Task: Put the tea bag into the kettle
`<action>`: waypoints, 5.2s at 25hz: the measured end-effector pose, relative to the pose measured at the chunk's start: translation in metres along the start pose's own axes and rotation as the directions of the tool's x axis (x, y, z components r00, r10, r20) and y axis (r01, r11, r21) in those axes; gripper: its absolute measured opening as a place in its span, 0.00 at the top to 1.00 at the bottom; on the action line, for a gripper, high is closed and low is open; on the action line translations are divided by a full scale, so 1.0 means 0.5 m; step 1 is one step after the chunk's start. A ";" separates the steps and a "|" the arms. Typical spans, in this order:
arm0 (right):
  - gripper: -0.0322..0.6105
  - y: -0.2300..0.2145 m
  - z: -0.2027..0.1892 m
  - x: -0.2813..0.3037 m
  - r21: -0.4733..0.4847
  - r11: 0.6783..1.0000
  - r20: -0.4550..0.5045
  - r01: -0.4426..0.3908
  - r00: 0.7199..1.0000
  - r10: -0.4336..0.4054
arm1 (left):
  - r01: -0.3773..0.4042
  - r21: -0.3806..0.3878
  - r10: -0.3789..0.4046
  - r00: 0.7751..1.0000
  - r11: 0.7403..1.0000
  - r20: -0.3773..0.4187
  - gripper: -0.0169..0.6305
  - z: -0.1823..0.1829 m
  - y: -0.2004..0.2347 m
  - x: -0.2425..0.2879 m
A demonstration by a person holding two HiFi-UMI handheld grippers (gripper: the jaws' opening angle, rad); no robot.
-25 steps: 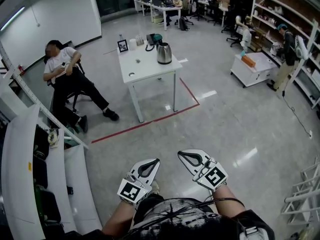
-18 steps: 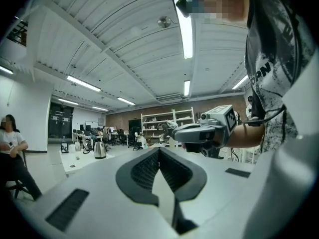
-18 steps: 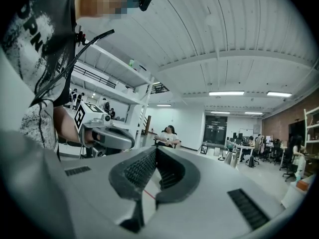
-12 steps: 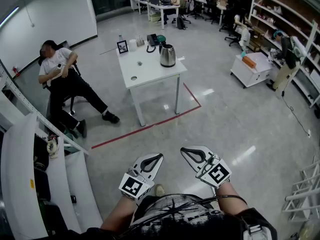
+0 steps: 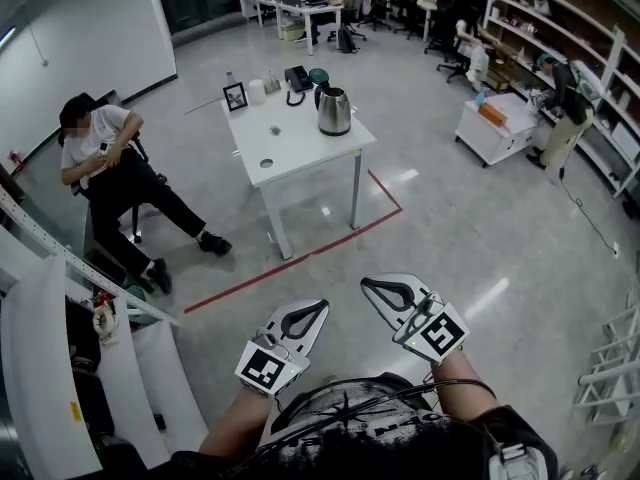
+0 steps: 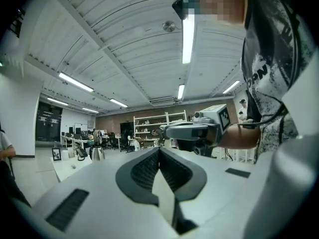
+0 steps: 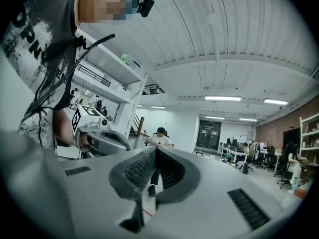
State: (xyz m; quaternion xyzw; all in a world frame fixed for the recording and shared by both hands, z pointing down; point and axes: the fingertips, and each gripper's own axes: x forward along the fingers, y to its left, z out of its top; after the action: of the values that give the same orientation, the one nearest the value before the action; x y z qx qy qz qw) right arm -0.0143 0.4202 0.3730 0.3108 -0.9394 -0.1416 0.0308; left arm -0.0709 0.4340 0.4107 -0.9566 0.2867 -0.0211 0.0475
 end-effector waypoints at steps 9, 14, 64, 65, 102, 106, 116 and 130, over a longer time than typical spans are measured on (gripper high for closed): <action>0.93 -0.031 -0.041 0.064 0.016 1.000 -0.050 0.005 0.999 -0.004 | -0.013 -0.037 0.014 1.000 0.999 0.027 0.96 -0.024 0.103 0.016; 0.93 -0.075 -0.067 0.095 0.058 0.998 -0.053 0.002 0.999 0.001 | -0.023 -0.066 0.024 1.000 0.998 0.002 0.96 -0.054 0.146 0.048; 0.93 -0.746 -0.321 0.431 0.106 0.978 0.038 -0.179 0.984 0.176 | -0.260 -0.045 0.258 0.965 0.964 -0.046 0.96 -0.108 0.704 0.570; 0.93 -0.753 -0.326 0.443 0.109 0.978 0.033 -0.178 0.984 0.176 | -0.262 -0.050 0.260 0.965 0.964 -0.045 0.96 -0.113 0.720 0.572; 0.93 -0.967 -0.402 1.022 0.112 0.990 -0.036 -0.090 0.995 0.095 | -0.193 -0.059 0.190 0.980 0.979 -0.061 0.96 -0.197 1.343 0.594; 0.93 -0.970 -0.419 1.044 0.104 0.989 -0.062 -0.106 0.992 0.113 | -0.203 -0.082 0.195 0.976 0.976 -0.093 0.96 -0.216 1.362 0.599; 0.93 -1.011 -0.480 1.103 0.143 0.976 -0.081 -0.165 0.981 0.177 | -0.275 -0.123 0.258 0.956 0.953 -0.141 0.96 -0.238 1.404 0.620; 0.93 -1.064 -0.696 1.236 0.249 0.933 -0.266 -0.260 0.908 0.324 | -0.410 -0.182 0.382 0.909 0.894 -0.168 0.96 -0.269 1.477 0.642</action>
State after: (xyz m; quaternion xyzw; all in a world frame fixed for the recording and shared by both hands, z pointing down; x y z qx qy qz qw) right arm -0.1551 -0.4399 0.5359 0.1857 -0.9690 0.0130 0.1623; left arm -0.2156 -0.3672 0.4726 -0.8742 0.4787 -0.0414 -0.0707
